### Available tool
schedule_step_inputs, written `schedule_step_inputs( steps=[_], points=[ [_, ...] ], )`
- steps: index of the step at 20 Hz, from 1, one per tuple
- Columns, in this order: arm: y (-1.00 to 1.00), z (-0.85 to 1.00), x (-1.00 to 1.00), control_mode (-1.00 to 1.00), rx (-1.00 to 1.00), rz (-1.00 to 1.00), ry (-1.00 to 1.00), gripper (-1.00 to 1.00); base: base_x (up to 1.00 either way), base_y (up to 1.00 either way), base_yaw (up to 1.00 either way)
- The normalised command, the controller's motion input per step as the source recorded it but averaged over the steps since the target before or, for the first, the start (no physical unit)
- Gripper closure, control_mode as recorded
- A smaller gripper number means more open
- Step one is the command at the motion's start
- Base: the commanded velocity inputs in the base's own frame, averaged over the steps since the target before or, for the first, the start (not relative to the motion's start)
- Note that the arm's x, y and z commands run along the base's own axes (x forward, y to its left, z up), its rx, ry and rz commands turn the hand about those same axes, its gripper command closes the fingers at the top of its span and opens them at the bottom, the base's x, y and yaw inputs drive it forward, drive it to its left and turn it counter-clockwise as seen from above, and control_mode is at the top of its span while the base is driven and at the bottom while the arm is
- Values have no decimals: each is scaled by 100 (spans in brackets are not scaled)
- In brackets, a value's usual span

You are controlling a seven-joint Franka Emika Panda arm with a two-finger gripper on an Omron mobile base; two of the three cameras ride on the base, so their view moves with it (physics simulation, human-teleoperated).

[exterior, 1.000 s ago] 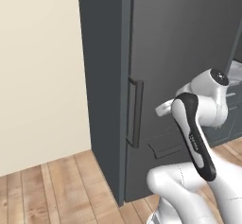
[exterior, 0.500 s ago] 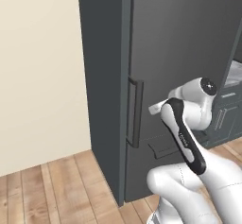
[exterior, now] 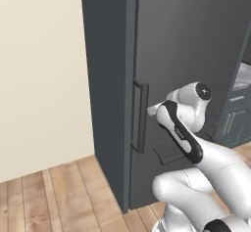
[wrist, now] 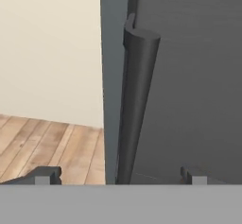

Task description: Retrieve the tangerine and apple from the fridge and place them into the bowl on the dining table.

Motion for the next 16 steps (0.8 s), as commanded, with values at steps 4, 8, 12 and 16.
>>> schedule_step_inputs(
  steps=[4, 8, 12, 16],
  points=[
    [1, -9, 50, -100, 0, 0, 0, -100, 0, 0, 0],
    [4, -15, 61, -100, 0, 0, 0, -100, 0, 0, 0],
    [3, -11, 55, -100, 0, 0, 0, -100, 0, 0, 0],
    [8, -14, 51, -100, 0, 0, 0, -100, 0, 0, 0]
  ],
)
